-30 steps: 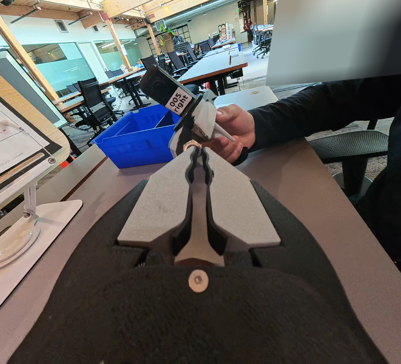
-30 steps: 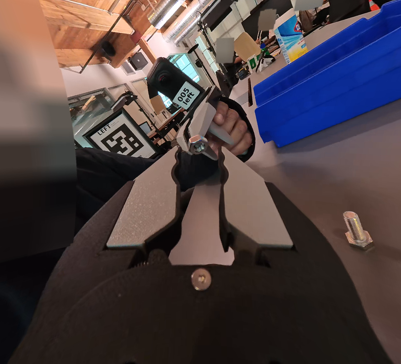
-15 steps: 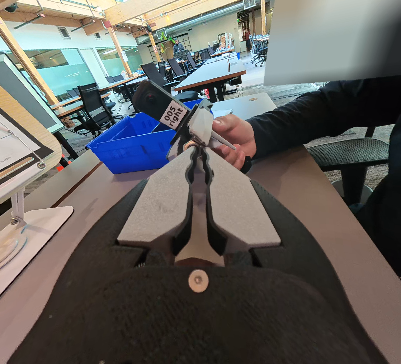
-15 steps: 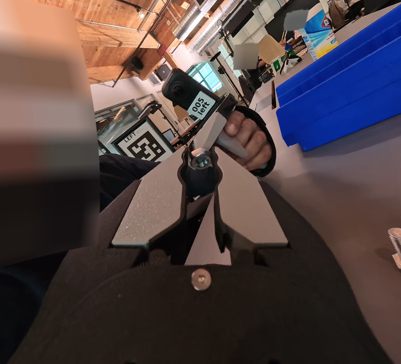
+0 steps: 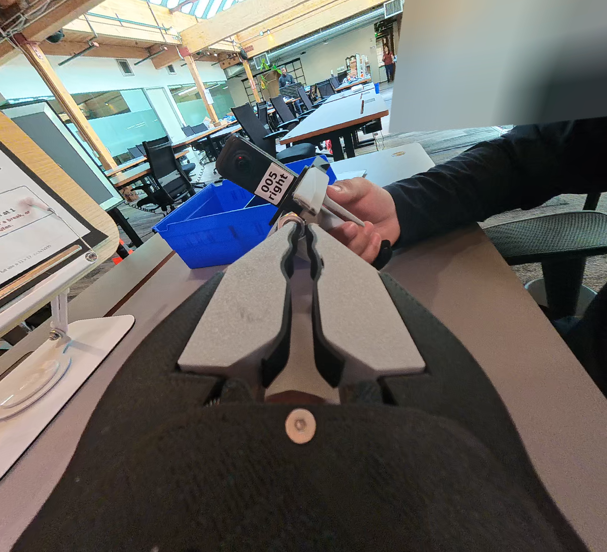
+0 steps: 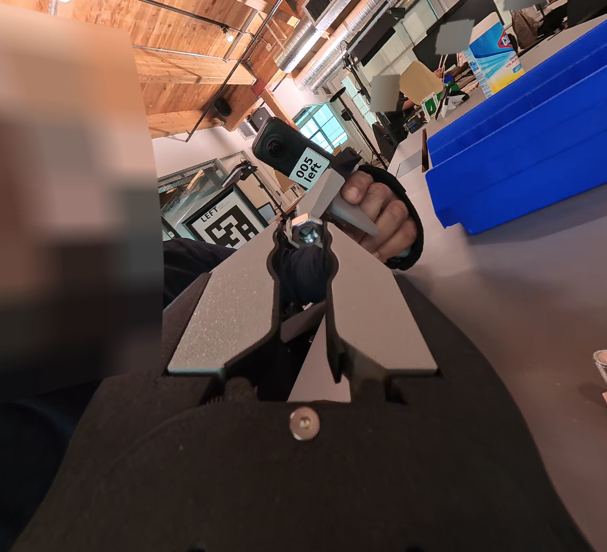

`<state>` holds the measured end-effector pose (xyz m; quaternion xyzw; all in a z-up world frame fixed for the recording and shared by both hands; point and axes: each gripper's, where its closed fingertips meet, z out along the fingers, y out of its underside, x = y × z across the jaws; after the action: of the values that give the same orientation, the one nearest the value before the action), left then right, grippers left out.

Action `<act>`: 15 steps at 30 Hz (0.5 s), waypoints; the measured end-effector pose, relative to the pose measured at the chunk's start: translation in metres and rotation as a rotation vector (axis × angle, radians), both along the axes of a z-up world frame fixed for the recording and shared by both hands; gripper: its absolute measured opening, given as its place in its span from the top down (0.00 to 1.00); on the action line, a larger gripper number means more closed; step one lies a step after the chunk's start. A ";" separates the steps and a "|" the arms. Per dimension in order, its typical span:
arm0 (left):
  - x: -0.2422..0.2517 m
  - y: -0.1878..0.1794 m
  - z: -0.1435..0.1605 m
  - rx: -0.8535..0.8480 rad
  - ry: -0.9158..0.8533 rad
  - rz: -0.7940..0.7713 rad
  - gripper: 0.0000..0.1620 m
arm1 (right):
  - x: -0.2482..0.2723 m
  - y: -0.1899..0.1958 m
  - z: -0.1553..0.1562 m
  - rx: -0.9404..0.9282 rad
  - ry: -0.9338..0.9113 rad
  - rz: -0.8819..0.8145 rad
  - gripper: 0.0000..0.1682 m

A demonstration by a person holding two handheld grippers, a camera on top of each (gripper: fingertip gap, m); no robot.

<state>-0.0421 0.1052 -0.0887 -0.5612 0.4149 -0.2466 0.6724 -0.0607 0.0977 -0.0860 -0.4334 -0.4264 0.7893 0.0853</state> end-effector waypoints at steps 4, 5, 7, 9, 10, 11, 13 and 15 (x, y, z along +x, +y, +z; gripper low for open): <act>-0.001 -0.002 0.003 0.000 -0.013 -0.010 0.99 | 0.002 0.003 0.001 0.006 0.013 -0.008 0.89; -0.001 -0.003 0.004 -0.001 -0.021 -0.017 0.99 | 0.003 0.003 0.002 0.008 0.019 -0.014 0.90; -0.001 -0.004 0.006 -0.001 -0.033 -0.021 0.99 | 0.004 0.004 0.004 0.013 0.029 -0.021 0.91; -0.001 -0.004 0.006 0.001 -0.034 -0.021 0.99 | 0.004 0.004 0.004 0.017 0.029 -0.020 0.91; 0.000 -0.004 0.006 0.001 -0.034 -0.023 0.99 | 0.004 0.003 0.004 0.017 0.030 -0.018 0.91; 0.000 -0.004 0.006 0.000 -0.033 -0.023 0.99 | 0.004 0.003 0.004 0.016 0.031 -0.015 0.91; 0.001 -0.005 0.006 0.003 -0.031 -0.023 0.99 | 0.004 0.002 0.005 0.010 0.034 -0.008 0.91; 0.002 -0.005 0.006 0.005 -0.028 -0.024 0.99 | 0.004 0.002 0.005 0.005 0.035 -0.003 0.91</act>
<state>-0.0404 0.1002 -0.0829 -0.5510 0.4129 -0.2612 0.6766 -0.0566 0.0993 -0.0811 -0.4197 -0.4264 0.7956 0.0950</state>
